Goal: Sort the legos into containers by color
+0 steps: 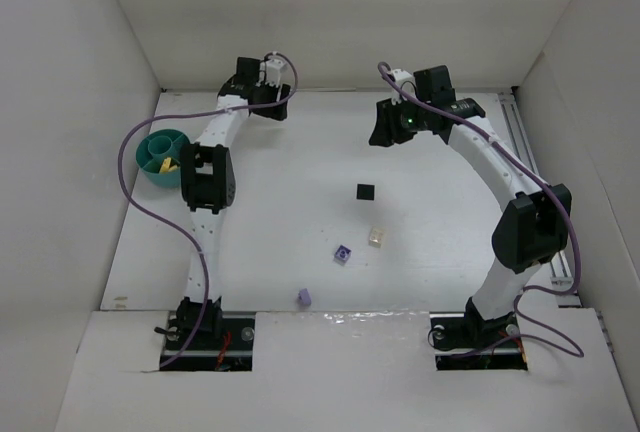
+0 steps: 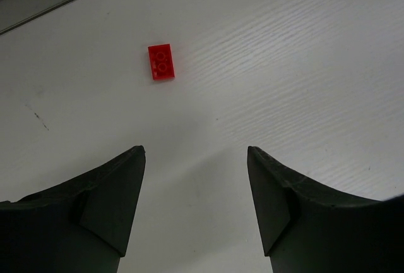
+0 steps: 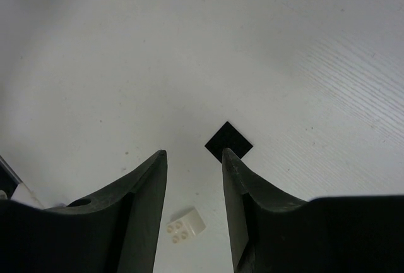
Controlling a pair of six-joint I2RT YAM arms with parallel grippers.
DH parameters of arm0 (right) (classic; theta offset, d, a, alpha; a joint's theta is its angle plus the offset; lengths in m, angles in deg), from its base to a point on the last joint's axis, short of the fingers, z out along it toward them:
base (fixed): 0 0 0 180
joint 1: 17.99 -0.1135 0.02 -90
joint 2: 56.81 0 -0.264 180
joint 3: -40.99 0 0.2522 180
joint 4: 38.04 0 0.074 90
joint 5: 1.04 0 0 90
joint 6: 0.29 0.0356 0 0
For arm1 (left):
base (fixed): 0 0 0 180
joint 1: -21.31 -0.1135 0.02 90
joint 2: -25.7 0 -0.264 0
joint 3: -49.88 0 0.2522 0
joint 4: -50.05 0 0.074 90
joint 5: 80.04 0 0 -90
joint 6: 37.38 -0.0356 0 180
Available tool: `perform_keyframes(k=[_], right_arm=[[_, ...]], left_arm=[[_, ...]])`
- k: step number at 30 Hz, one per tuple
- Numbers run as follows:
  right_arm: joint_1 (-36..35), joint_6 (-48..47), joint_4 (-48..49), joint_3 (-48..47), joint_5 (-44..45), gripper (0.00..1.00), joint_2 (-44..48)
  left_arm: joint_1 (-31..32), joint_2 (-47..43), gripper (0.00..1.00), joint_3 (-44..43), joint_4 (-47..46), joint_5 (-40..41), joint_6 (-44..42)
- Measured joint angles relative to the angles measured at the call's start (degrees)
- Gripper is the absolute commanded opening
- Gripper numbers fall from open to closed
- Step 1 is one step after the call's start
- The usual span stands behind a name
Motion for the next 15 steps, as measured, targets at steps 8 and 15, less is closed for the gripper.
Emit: perform_keyframes(k=[8,15], right_arm=[[0.0,-0.13,-0.28,0.0,0.0,0.46,-0.02],[0.0,-0.13,-0.48,0.0,-0.02,0.46,-0.02]], left_arm=[[1.14,2.54,0.67,-1.53,-4.13,3.63,0.02],[1.09,8.26,0.59,-6.38,-6.75,7.17,-0.48]])
